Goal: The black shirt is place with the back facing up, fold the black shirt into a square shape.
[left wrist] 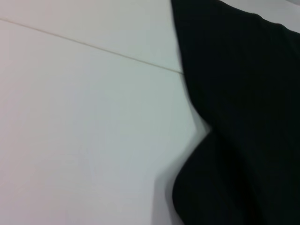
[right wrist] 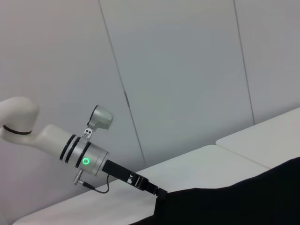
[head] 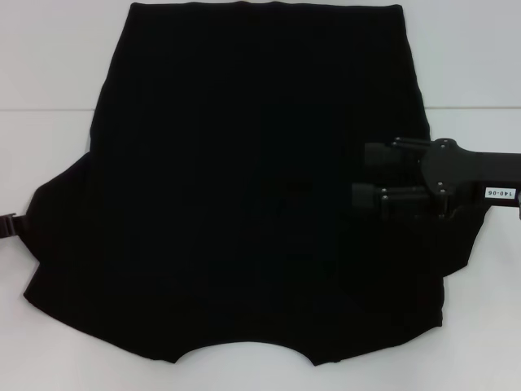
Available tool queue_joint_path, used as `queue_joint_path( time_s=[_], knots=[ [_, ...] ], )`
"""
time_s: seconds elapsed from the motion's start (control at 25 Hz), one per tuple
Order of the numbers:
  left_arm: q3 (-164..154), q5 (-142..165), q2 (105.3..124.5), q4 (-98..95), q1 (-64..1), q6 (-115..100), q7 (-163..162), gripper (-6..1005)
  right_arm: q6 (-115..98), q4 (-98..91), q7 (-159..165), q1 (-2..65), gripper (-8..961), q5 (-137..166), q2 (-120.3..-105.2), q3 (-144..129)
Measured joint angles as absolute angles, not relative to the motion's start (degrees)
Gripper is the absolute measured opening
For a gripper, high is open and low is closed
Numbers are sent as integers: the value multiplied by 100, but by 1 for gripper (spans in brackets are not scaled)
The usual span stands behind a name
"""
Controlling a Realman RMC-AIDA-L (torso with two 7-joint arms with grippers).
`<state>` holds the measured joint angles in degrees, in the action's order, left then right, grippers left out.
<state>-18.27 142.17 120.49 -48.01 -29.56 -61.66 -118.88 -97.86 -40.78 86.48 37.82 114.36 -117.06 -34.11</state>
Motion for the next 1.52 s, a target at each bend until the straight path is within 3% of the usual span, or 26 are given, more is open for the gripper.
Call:
queue_joint_path(
  time_s=[1.52],
  knots=[
    [-1301, 14236, 12006, -5371, -2775, -6129, -12068, 1, -9649, -4073, 8686, 3879, 906, 11320, -11733, -3401]
  ],
)
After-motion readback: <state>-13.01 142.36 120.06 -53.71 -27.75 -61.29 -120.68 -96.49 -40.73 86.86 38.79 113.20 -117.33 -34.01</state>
